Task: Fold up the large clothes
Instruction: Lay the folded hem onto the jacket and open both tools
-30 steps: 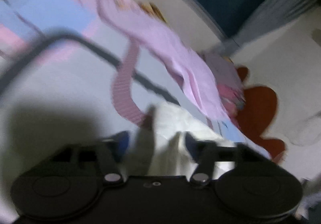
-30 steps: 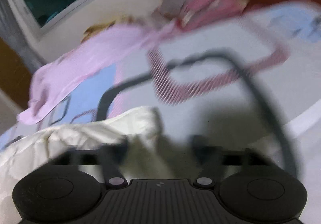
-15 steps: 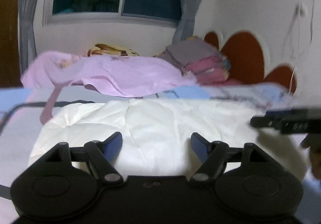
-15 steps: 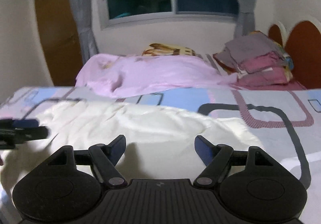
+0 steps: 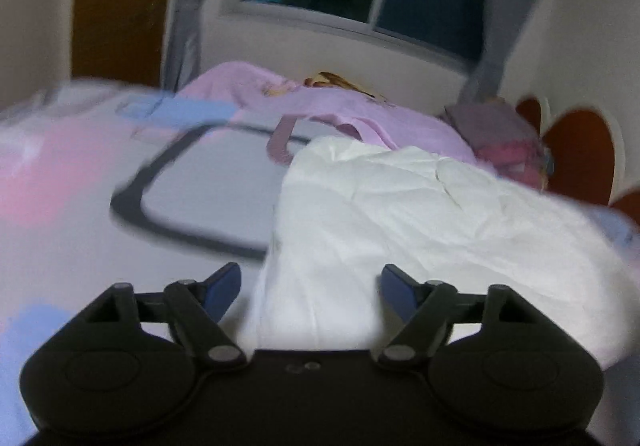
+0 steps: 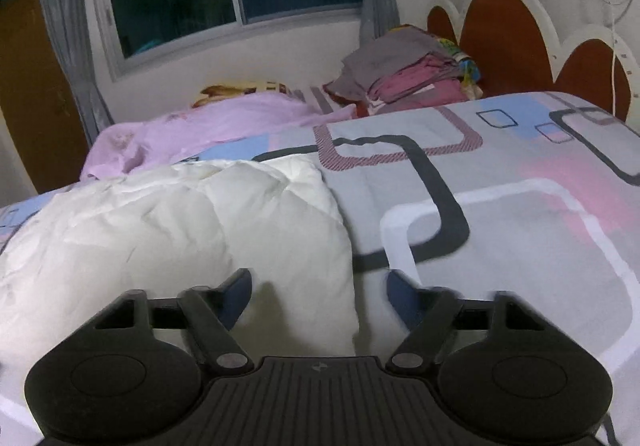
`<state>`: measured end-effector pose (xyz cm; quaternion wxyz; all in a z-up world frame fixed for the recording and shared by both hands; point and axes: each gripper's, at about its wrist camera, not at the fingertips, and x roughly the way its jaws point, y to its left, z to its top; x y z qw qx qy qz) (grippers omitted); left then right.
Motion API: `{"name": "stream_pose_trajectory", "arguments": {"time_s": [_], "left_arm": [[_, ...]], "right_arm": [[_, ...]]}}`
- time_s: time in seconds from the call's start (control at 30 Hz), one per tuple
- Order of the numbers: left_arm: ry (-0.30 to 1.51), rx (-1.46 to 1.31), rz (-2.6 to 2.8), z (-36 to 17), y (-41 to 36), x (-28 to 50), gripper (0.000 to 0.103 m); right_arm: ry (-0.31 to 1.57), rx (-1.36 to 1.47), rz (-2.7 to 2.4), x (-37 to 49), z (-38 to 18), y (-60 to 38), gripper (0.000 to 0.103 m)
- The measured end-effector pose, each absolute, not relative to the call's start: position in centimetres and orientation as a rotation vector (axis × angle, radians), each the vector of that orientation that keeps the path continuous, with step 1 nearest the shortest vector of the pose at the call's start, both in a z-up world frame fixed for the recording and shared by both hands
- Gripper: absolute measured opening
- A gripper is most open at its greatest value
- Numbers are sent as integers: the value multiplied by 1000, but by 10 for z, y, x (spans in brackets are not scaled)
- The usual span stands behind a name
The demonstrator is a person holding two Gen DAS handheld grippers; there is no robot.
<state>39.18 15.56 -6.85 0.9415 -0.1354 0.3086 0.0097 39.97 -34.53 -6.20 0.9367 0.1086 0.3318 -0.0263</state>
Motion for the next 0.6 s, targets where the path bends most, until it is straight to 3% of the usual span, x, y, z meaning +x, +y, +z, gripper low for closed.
{"name": "stream_pose_trajectory", "arguments": {"time_s": [0.2,0.23,0.3,0.43,0.6], "left_arm": [[669,-590,46,-90,170,366,68],[681,-639,42,-95,171,366,67],[680,-720,22,-101,175,369,67],[636,-848,3,-111,185,377,68],[623,-985,28,-128,195,386,67]], "right_arm": [[682,500,-111,367,-63,-367,43],[697,526,-125,364,-65,-370,61],[693,652,-123,356,-70,-382,75],[695,893,-86,347,-87,-401,75],[708,989,-78,350,-99,-403,74]]}}
